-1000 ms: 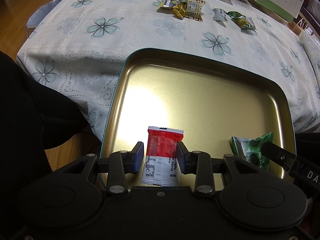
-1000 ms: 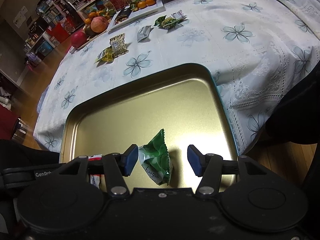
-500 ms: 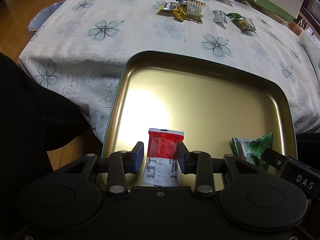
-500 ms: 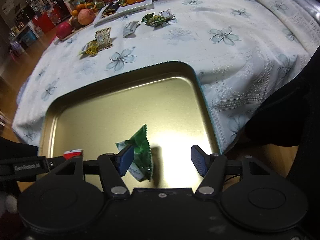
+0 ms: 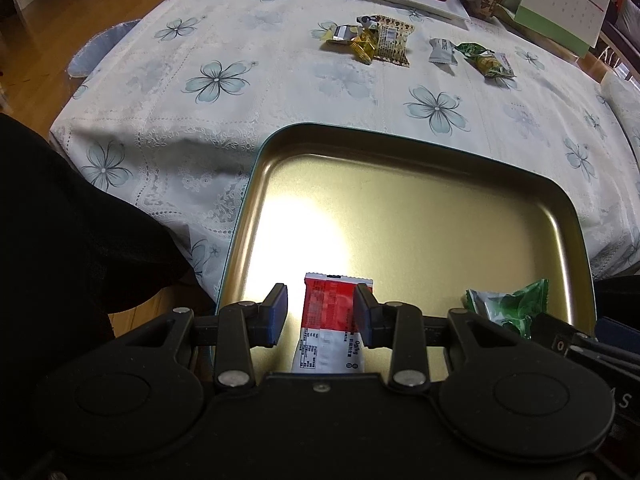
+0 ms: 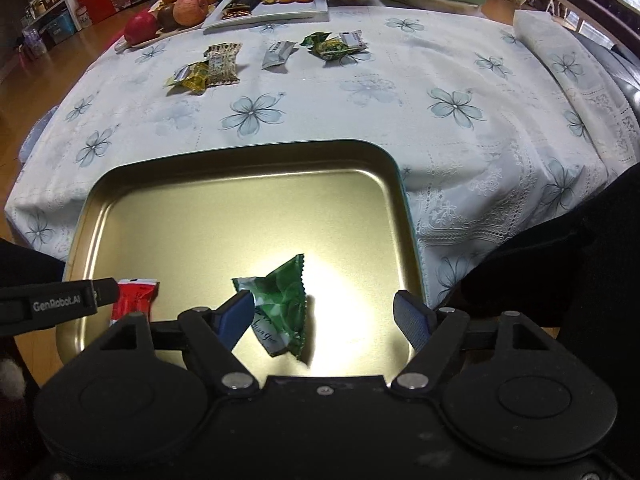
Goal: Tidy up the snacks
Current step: 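Lower both snacks into the gold tray and open both tools, then move both tools back toward the snack cluster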
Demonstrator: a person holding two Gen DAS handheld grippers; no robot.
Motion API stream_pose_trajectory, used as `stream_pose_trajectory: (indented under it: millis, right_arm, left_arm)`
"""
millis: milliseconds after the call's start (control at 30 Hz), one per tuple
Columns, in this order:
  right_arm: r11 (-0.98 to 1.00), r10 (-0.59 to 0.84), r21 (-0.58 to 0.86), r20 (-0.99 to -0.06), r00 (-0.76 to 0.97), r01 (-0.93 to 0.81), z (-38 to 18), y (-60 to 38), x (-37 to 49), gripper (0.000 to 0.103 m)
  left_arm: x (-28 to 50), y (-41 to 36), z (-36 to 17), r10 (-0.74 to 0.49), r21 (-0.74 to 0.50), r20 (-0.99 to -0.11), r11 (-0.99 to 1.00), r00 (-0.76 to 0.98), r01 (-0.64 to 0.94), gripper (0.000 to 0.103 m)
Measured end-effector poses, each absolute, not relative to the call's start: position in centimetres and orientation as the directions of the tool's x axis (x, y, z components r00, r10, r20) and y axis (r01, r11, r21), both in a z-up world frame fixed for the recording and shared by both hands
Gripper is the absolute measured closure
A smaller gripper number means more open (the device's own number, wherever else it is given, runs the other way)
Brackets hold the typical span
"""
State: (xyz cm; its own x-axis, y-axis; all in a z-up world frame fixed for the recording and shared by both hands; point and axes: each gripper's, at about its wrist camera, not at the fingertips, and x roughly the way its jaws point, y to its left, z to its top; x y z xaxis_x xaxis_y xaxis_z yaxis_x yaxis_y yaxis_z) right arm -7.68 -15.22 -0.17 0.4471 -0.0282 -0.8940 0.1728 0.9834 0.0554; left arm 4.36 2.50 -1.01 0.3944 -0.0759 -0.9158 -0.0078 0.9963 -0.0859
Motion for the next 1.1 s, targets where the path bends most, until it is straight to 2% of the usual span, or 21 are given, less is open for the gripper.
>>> stream_pose_trajectory:
  millis: [200,400,800,1100]
  right_arm:
    - [0.980,0.096,0.155,-0.917,0.386,0.125,0.1,-15.0,-6.9,0.023]
    - [0.976,0.161,0.195,-0.945,0.284,0.097,-0.6,-15.0,-6.0,0.024]
    - [0.974,0.224,0.227,-0.971,0.085,0.018,-1.2,-14.4,-3.3,0.026]
    - [0.977,0.213,0.212,-0.973,0.091,-0.016,0.8,-15.6,0.9,0.026]
  left_arm:
    - [4.7,2.6,-0.3,-0.090,-0.100,-0.914,0.995,0.396,-0.004,0.058]
    - [5.0,3.1,-0.9,-0.114,-0.122,-0.952,0.992,0.283,-0.009,0.058]
    - [6.3,1.3,-0.5,-0.133,-0.122,-0.984,0.988,0.121,0.093,0.058]
    - [10.5,0.6,1.4,-0.132,-0.117,-0.986,0.983,0.105,0.142,0.058]
